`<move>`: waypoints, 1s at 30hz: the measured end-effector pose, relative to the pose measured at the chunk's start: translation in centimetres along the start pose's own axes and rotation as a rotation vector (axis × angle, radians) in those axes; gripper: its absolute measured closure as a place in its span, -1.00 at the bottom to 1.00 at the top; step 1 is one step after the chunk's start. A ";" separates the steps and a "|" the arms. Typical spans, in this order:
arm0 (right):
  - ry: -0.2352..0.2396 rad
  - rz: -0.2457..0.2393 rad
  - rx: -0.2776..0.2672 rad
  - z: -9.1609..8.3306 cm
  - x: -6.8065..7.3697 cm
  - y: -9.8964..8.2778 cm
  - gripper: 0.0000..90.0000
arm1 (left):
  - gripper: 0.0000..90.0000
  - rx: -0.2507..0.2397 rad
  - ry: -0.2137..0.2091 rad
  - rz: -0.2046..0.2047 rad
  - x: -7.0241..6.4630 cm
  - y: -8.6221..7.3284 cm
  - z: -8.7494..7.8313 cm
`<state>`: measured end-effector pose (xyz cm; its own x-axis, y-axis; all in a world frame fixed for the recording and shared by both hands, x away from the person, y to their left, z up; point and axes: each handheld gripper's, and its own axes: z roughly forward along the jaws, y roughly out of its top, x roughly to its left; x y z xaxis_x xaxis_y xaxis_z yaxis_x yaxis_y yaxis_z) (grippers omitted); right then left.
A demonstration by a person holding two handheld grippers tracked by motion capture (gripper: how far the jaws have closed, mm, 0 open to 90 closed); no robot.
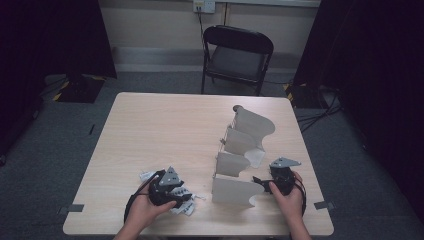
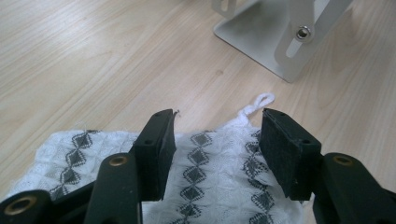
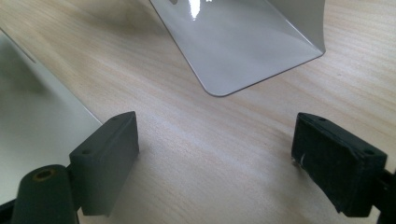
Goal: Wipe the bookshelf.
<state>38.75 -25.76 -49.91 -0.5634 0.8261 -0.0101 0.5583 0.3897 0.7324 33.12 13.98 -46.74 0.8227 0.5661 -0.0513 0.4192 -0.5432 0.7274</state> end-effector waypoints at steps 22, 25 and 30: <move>0.041 -0.023 -0.032 -0.2 0.9 0.3 -0.69 | -0.03 -0.014 -0.078 0.026 -2.1 0.9 1.7; 0.058 -0.058 -0.062 -0.5 1.9 1.2 -0.60 | -0.02 -0.015 -0.090 0.041 -2.4 1.2 2.0; 0.138 -0.088 -0.090 -0.2 3.4 2.4 -0.32 | -0.01 -0.031 -0.124 0.062 -3.5 2.3 3.2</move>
<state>38.05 -22.13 -48.01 -0.6893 0.7243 0.0124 0.4501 0.4147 0.7909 32.43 8.83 -47.07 0.8886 0.4500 -0.0890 0.3560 -0.5542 0.7524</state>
